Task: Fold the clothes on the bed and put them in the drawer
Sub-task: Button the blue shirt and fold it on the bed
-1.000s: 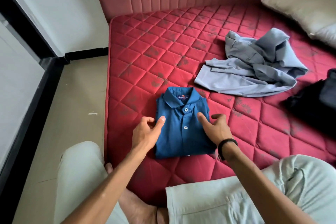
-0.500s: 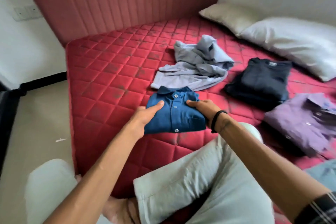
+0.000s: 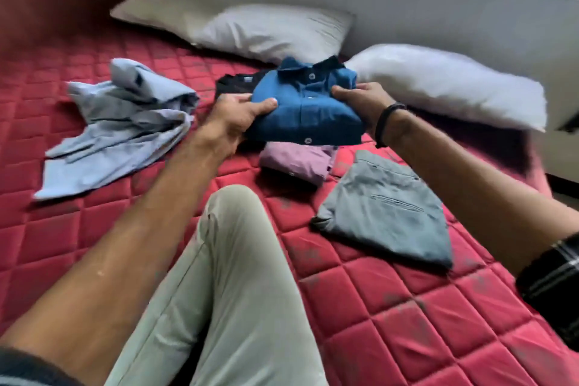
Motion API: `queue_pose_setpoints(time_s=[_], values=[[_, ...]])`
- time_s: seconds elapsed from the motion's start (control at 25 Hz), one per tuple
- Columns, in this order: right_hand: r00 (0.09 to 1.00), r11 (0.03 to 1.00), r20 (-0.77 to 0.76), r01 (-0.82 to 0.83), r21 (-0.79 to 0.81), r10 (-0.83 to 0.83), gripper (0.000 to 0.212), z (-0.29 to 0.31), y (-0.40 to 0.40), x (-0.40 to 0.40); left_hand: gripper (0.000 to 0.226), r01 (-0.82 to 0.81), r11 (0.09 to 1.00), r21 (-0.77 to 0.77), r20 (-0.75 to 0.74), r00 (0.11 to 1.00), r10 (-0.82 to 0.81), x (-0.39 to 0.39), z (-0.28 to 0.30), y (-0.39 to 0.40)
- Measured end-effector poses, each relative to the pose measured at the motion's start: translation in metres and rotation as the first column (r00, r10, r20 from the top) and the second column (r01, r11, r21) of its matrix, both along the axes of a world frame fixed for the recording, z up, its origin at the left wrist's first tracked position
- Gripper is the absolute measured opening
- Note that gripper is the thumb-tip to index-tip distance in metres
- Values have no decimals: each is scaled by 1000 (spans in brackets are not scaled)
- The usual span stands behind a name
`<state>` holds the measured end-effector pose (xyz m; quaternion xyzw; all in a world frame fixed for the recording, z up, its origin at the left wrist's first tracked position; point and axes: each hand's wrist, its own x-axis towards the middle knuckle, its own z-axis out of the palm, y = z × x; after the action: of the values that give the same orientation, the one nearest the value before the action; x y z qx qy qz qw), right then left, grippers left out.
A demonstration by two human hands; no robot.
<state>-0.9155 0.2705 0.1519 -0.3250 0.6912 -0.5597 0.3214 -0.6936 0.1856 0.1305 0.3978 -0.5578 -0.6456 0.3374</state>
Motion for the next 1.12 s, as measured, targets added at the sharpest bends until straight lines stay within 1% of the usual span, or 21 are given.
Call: queue_pose_setpoints(time_s=[0.08, 0.16, 0.28, 0.4, 0.44, 0.52, 0.56, 0.6, 0.64, 0.68, 0.72, 0.76, 0.8, 0.84, 0.88, 0.92, 0.96, 1.0, 1.04, 1.08, 1.12], values=[[997, 997, -4, 79, -11, -79, 17, -3, 19, -44, 9, 34, 998, -51, 9, 999, -34, -50, -4, 4], [992, 992, 6, 126, -31, -126, 17, -13, 22, -71, 6, 39, 995, -97, 17, 999, -38, -81, -7, 2], [988, 985, -23, 152, -81, -154, 27, -25, -2, -88, 14, 7, 981, -195, 21, 1000, -3, -101, -5, -23], [993, 983, -27, 109, -146, -114, 15, -61, -30, -85, 29, 13, 963, -271, 86, 996, 11, -98, -27, -59], [995, 989, -21, 94, -116, -97, 13, -86, -39, -84, 38, 27, 964, -266, 153, 988, 15, -94, -47, -71], [998, 998, -6, 57, 28, -57, 21, -137, -41, -74, 58, 33, 976, -217, 353, 934, 47, -82, -101, -88], [998, 992, -30, 50, 117, -47, 26, -164, -43, -71, 59, 53, 980, -192, 440, 897, 37, -73, -125, -96], [993, 977, -108, 75, 197, -55, 28, -184, -44, -70, 53, 60, 983, -175, 489, 872, 34, -67, -142, -102], [978, 956, -191, 133, 263, -84, 32, -200, -47, -71, 49, 42, 986, -159, 499, 866, 44, -64, -158, -111], [960, 937, -248, 201, 286, -130, 42, -210, -49, -72, 56, 3, 989, -148, 489, 869, 70, -62, -160, -115], [967, 933, -188, 220, 285, -171, 53, -210, -50, -70, 74, -17, 996, -91, 480, 875, 59, -63, -157, -118], [978, 943, 26, 193, 271, -207, 66, -207, -53, -66, 92, 7, 1000, 29, 470, 882, -20, -66, -153, -119], [939, 957, 288, 110, 270, -189, 73, -203, -56, -63, 105, 63, 983, 173, 451, 882, -136, -72, -150, -120], [845, 970, 520, -7, 245, -125, 67, -194, -58, -58, 118, 111, 949, 294, 424, 875, -234, -77, -144, -119], [770, 959, 635, -130, 252, -62, 54, -181, -55, -57, 133, 122, 924, 364, 419, 864, -279, -82, -143, -119], [734, 936, 678, -220, 273, -25, 44, -163, -59, -48, 143, 134, 904, 407, 438, 840, -321, -86, -141, -119], [727, 922, 686, -255, 292, -16, 42, -145, -59, -40, 139, 176, 878, 445, 429, 819, -381, -88, -135, -116], [749, 918, 663, -250, 309, -19, 42, -129, -59, -35, 126, 214, 865, 455, 420, 804, -420, -89, -124, -112], [794, 930, 605, -186, 318, -48, 43, -115, -59, -27, 113, 234, 868, 438, 416, 803, -426, -85, -111, -108], [823, 941, 563, -128, 312, -74, 48, -99, -59, -18, 109, 223, 887, 404, 432, 809, -400, -79, -99, -103], [806, 953, 591, -178, 245, -1, 59, -83, -56, -8, 111, 207, 900, 383, 432, 821, -372, -71, -87, -99]])
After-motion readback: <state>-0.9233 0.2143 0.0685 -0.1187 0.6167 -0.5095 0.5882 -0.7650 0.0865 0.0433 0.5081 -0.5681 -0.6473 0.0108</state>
